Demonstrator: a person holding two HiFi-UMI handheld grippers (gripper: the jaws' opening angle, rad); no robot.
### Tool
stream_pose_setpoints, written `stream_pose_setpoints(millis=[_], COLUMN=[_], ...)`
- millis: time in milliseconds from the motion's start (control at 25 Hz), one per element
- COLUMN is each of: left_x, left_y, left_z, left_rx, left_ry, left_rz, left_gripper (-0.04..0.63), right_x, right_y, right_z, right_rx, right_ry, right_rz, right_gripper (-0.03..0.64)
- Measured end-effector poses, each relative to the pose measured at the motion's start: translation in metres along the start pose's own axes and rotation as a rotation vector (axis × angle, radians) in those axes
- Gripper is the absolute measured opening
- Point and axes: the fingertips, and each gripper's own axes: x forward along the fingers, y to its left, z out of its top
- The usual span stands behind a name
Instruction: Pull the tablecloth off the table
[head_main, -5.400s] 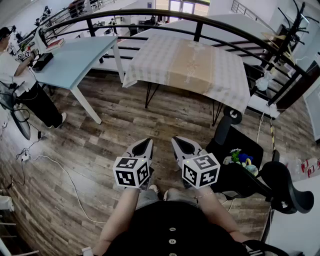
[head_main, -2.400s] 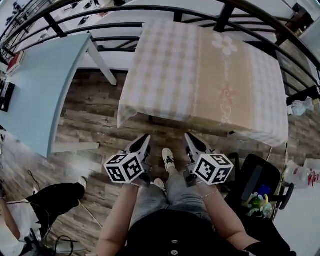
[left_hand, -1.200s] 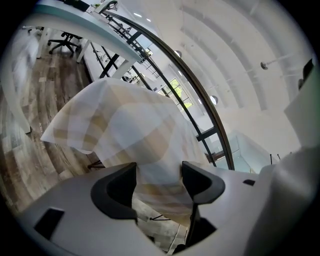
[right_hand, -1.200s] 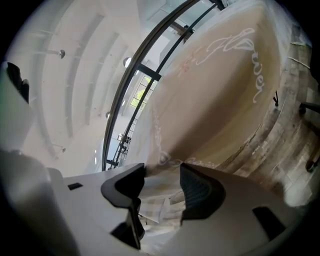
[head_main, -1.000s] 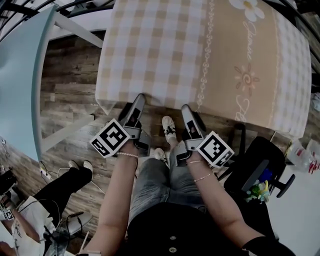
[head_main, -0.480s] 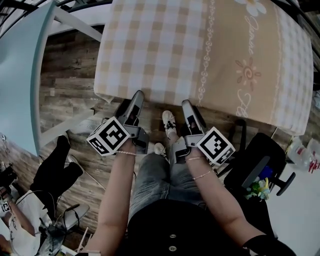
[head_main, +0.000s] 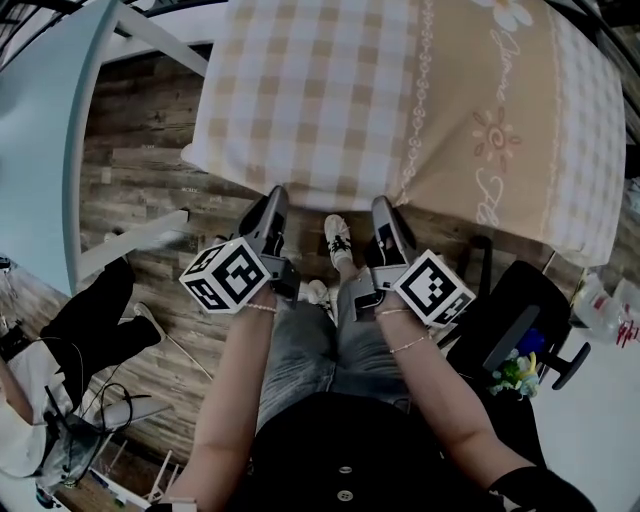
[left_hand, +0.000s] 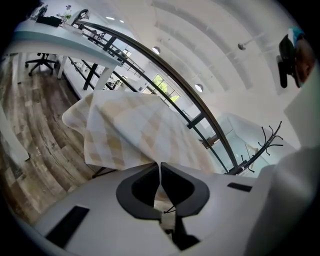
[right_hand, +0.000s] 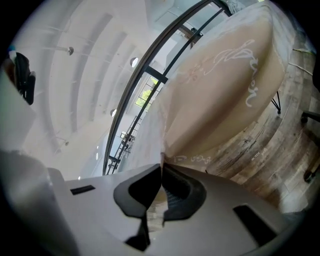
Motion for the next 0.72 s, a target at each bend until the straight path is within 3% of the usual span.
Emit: stream_pose_setpoints(millis=[720], left_x=[-0.009], left_y=[-0.014], left_z=[0.009], left_rx=[0.002], left_ry=[0.069], left_rz=[-0.087], left_gripper=[0.018], right_x=[-0.005], right_y=[0.008], right_z=[0.004], right_rx=[-0.029], right_ry=[-0.021], right_rz=[-0.034], right_gripper=[0.028])
